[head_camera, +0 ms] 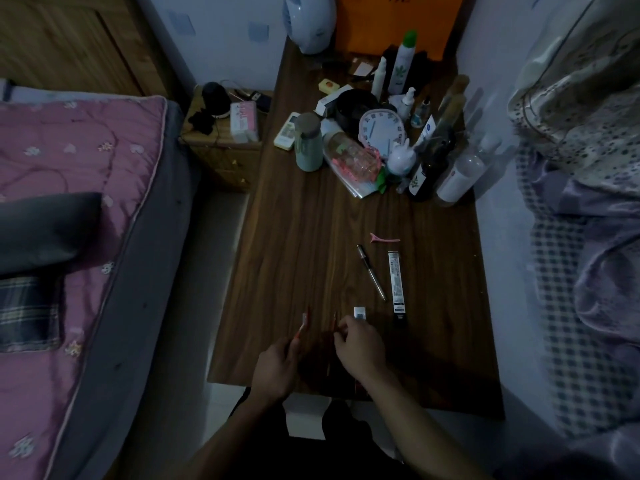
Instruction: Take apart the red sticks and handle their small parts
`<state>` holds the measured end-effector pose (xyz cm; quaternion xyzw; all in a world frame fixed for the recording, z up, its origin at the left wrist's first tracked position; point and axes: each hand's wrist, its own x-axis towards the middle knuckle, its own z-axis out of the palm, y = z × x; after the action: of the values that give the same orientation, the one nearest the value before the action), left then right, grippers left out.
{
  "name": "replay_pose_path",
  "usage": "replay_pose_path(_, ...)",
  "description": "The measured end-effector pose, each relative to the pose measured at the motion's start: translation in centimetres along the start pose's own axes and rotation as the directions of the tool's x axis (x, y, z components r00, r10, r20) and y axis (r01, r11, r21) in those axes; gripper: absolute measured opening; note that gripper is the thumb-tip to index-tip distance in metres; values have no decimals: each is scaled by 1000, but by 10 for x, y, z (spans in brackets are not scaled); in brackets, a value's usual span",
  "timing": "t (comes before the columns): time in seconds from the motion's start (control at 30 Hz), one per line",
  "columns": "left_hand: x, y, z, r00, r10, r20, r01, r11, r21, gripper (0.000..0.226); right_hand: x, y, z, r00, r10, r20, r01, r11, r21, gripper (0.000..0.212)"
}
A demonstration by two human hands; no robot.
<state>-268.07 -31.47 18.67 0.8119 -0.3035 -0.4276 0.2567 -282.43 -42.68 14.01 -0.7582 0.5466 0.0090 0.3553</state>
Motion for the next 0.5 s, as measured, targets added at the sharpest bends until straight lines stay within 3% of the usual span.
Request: replay_pose_path(0.5,25,-22,-16,993,-112,-48,114,993,29,38,26,-51,31,999,-29,-14,29,998,-60,21)
